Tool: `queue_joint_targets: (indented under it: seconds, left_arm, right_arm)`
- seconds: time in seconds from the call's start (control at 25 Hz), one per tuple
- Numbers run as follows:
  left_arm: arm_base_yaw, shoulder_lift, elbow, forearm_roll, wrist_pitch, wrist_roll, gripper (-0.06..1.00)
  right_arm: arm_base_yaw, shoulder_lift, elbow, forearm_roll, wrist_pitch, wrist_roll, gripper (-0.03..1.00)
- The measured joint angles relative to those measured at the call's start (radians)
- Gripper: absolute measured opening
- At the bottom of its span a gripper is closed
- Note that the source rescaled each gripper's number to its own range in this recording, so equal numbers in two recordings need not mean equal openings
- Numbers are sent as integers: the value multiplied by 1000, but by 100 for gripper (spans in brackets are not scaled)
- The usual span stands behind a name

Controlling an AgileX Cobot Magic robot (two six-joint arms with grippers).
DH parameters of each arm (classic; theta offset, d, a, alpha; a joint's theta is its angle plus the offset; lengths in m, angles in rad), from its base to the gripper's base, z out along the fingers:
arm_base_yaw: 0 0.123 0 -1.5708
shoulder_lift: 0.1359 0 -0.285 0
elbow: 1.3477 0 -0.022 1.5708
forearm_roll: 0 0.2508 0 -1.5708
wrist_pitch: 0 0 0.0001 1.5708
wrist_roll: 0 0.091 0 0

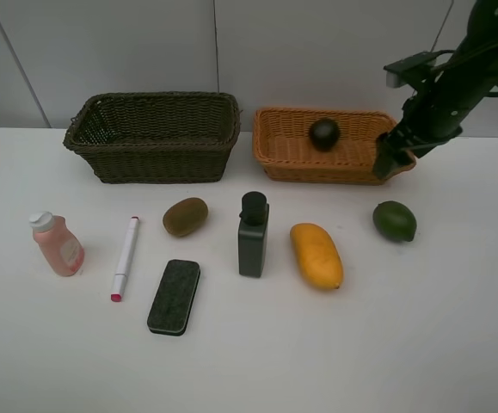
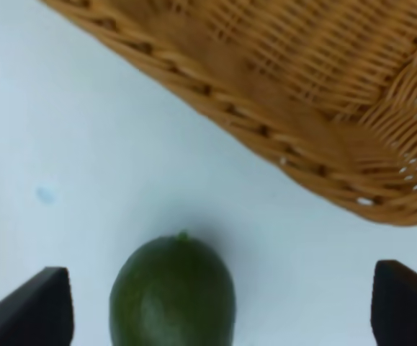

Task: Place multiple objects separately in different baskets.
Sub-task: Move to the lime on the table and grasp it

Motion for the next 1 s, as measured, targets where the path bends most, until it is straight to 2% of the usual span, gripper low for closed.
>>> queue_joint_targets:
  seconds: [0.32, 0.64, 1.0]
  left_arm:
    - [0, 0, 0, 0, 0, 0, 100]
    - [0, 0, 0, 0, 0, 0, 100]
    - [0, 0, 0, 0, 0, 0, 100]
  right_arm:
    - [0, 65, 10, 0, 29, -5, 100]
    - [0, 74, 117, 0, -77, -6, 100]
    - [0, 133, 141, 12, -108, -6, 100]
